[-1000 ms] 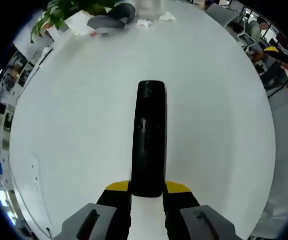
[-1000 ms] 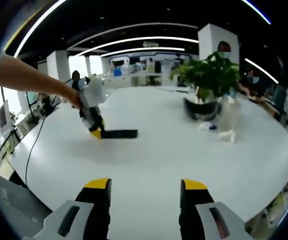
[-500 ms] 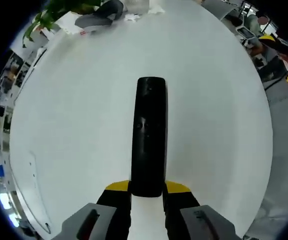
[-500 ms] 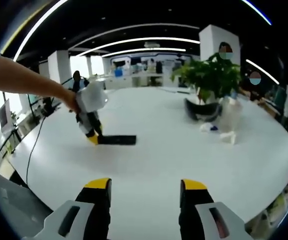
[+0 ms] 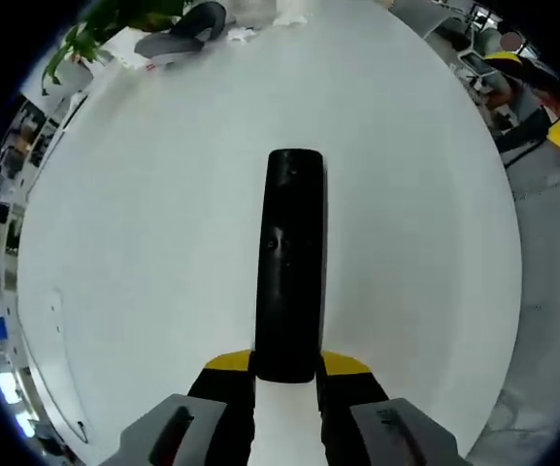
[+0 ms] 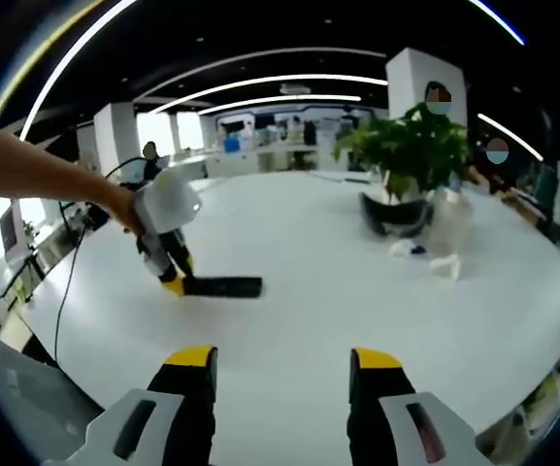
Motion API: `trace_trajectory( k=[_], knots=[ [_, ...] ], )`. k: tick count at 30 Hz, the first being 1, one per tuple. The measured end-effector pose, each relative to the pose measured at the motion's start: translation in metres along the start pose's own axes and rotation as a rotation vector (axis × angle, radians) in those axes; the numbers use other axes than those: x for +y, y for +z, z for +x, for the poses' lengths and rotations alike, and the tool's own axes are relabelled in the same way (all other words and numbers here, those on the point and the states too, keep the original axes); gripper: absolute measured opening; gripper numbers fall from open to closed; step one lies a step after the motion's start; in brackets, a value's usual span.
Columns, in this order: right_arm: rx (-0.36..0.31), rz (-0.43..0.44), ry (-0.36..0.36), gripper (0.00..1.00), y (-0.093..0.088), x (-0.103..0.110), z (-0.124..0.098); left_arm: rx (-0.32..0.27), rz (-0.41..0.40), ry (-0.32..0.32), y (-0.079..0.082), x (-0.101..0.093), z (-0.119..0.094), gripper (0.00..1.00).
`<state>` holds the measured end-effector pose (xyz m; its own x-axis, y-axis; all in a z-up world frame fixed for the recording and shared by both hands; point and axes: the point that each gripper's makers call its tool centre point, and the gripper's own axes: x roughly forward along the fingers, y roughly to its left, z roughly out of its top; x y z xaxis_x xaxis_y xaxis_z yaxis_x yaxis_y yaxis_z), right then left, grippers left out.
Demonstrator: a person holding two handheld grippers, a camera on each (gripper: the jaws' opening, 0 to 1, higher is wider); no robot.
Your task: Press the specified remote control buttons in sequence, fully releasing each button before pressing the next.
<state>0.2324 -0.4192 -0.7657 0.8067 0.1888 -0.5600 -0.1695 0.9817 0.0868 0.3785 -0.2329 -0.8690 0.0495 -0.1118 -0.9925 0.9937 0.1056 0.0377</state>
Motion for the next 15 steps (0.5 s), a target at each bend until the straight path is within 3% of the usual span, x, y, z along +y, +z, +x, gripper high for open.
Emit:
trace_trajectory(
  k=[15],
  knots=[
    [-0.003,-0.005,0.017,0.51,0.001,0.004,-0.001,0.002,-0.002,0.002,-0.004,-0.020,-0.002,0.23]
  ],
)
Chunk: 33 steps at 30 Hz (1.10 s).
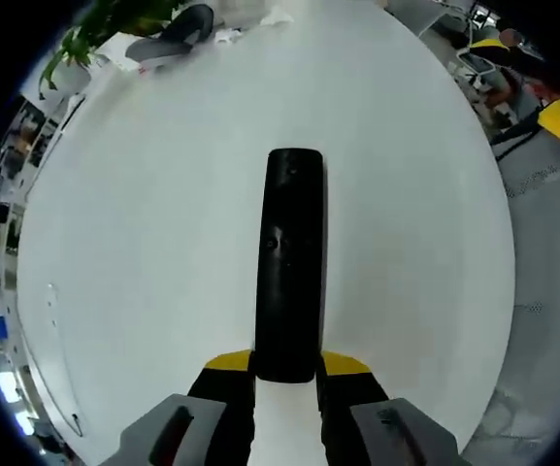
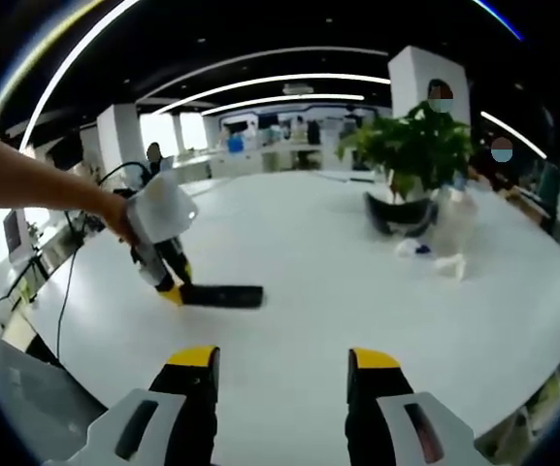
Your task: Press the specified remote control buttons in sequence, fully releasing each button before pressing the next.
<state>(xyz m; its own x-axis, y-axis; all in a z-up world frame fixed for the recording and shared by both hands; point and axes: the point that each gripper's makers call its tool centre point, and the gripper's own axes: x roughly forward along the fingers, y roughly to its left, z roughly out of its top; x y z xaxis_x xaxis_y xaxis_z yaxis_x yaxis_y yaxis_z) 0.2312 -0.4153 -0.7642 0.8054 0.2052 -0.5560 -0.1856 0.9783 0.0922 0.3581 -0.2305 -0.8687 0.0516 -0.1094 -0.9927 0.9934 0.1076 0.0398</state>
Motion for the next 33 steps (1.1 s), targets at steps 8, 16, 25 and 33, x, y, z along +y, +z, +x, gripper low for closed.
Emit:
trace_trajectory(
  k=[8,16,25,33],
  knots=[
    [0.001,0.001,0.001,0.49,0.000,0.001,-0.001,-0.004,0.007,-0.002,-0.003,-0.012,-0.001,0.23],
    [0.006,-0.001,0.012,0.48,-0.001,0.004,-0.001,0.002,0.015,0.000,-0.005,-0.028,-0.003,0.23],
    [0.010,0.004,0.022,0.46,-0.001,0.005,-0.001,0.023,0.030,0.004,-0.008,-0.043,-0.003,0.23],
    [0.009,0.011,0.025,0.42,-0.001,0.005,-0.002,0.040,0.030,0.001,-0.009,-0.052,-0.004,0.23]
  ],
)
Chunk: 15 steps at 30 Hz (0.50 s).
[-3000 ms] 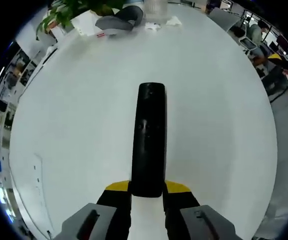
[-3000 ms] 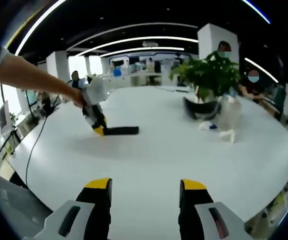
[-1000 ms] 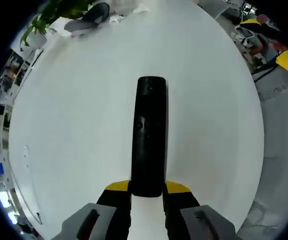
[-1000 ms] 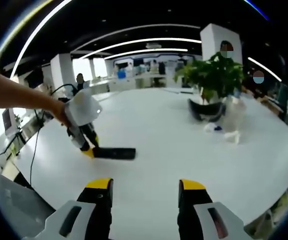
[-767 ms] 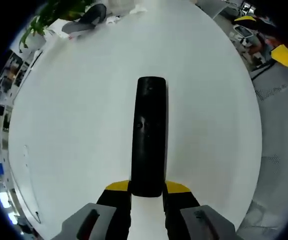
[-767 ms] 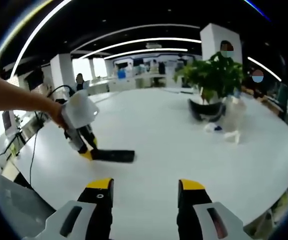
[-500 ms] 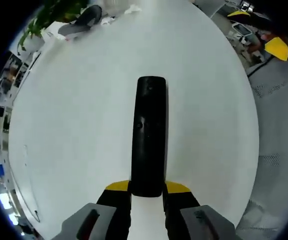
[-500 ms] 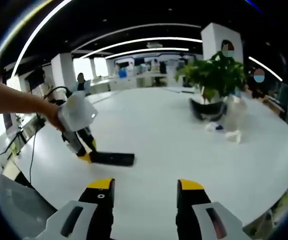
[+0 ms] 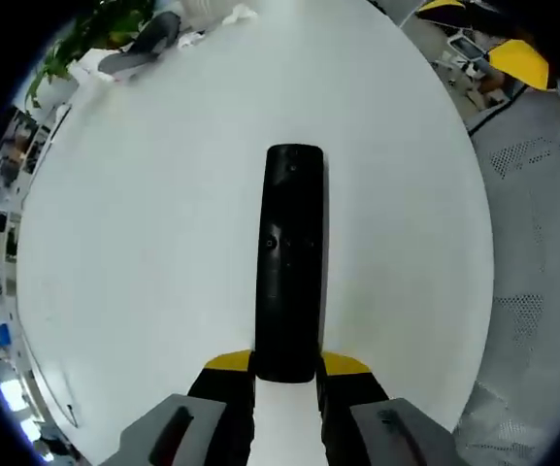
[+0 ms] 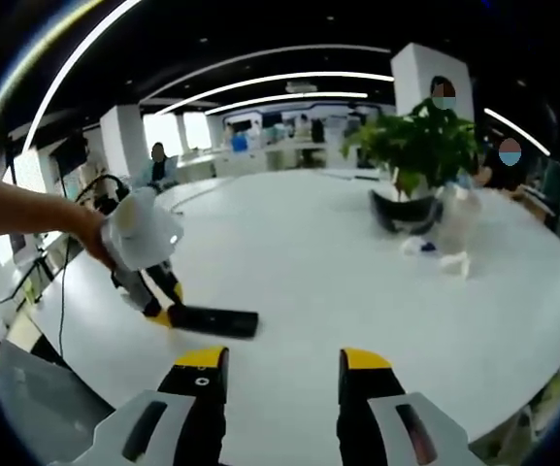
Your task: Press the specified remote control buttons in sequence, fully releasing each button before pressing the next.
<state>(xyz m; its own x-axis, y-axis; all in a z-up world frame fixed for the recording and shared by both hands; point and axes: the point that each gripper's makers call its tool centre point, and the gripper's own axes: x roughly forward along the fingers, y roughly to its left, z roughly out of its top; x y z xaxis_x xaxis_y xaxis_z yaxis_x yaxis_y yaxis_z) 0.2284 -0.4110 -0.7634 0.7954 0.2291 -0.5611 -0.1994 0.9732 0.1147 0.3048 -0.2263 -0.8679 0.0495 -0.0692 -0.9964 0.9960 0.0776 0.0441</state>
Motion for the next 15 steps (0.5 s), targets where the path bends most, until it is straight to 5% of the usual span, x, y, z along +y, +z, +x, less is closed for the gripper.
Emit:
trace_trajectory(
  k=[15],
  knots=[
    [-0.004,0.042,0.061,0.32,0.007,0.010,0.000,-0.012,-0.015,-0.002,-0.004,-0.017,-0.001,0.23]
  ],
)
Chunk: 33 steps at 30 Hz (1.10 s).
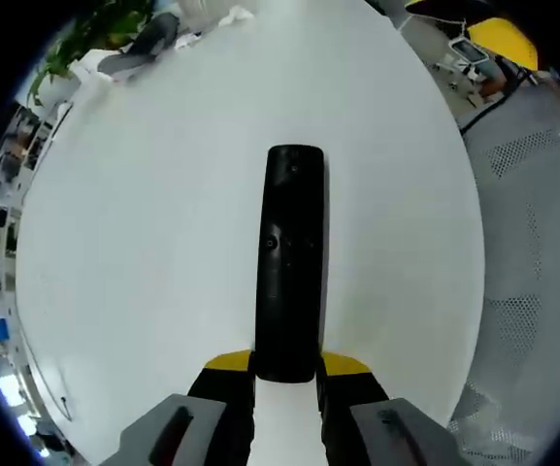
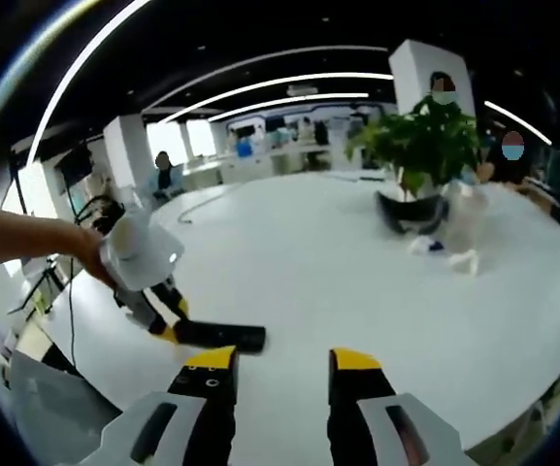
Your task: Press the specified remote control buttons in sequence, fully releasing each button before pressing the next.
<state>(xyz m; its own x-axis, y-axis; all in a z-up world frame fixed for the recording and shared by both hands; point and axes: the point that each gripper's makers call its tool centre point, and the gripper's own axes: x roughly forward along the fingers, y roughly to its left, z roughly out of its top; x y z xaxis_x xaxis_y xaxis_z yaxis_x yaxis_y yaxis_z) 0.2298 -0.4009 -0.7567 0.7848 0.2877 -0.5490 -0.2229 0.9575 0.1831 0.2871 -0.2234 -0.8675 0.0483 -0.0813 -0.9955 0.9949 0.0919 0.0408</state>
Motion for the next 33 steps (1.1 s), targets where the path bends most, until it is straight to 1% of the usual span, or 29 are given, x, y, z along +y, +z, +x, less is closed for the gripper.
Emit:
trace_trajectory(
  k=[2,5,8,9,11,12,13,16,17,20,24,33],
  knots=[
    [-0.023,0.017,0.011,0.29,0.006,0.001,-0.002,-0.002,0.002,0.003,0.000,-0.004,0.000,0.23],
    [-0.037,0.018,0.016,0.23,0.011,0.002,-0.004,-0.003,-0.001,0.001,-0.001,-0.009,-0.001,0.23],
    [-0.054,-0.004,0.016,0.17,0.021,0.002,-0.003,-0.001,0.007,-0.001,-0.001,-0.014,-0.001,0.23],
    [-0.053,-0.033,0.014,0.13,0.025,0.003,0.000,0.000,0.008,-0.002,-0.001,-0.016,-0.001,0.23],
    [-0.051,-0.050,-0.004,0.08,0.029,0.002,0.003,0.001,0.007,-0.001,-0.002,-0.019,-0.001,0.23],
    [-0.053,-0.056,-0.007,0.03,0.031,0.003,0.004,0.002,0.002,-0.001,-0.002,-0.022,-0.002,0.23],
    [-0.054,-0.066,0.001,0.00,0.033,0.005,0.005,0.003,0.000,-0.002,-0.002,-0.024,-0.002,0.23],
    [-0.058,-0.078,0.010,0.00,0.039,0.011,0.006,0.004,0.008,0.000,-0.004,-0.032,-0.002,0.23],
    [-0.057,-0.089,0.037,0.00,0.041,0.016,0.007,0.004,0.008,-0.001,-0.004,-0.034,-0.002,0.23],
    [-0.056,-0.095,0.056,0.00,0.043,0.023,0.009,-0.001,0.001,-0.001,-0.005,-0.041,-0.003,0.23],
    [-0.010,-0.141,0.075,0.00,0.036,0.031,0.015,-0.015,-0.003,0.000,-0.007,-0.049,-0.004,0.23],
    [0.024,-0.155,0.108,0.00,0.031,0.042,0.019,-0.037,-0.014,0.002,-0.010,-0.068,-0.006,0.23]
  ],
)
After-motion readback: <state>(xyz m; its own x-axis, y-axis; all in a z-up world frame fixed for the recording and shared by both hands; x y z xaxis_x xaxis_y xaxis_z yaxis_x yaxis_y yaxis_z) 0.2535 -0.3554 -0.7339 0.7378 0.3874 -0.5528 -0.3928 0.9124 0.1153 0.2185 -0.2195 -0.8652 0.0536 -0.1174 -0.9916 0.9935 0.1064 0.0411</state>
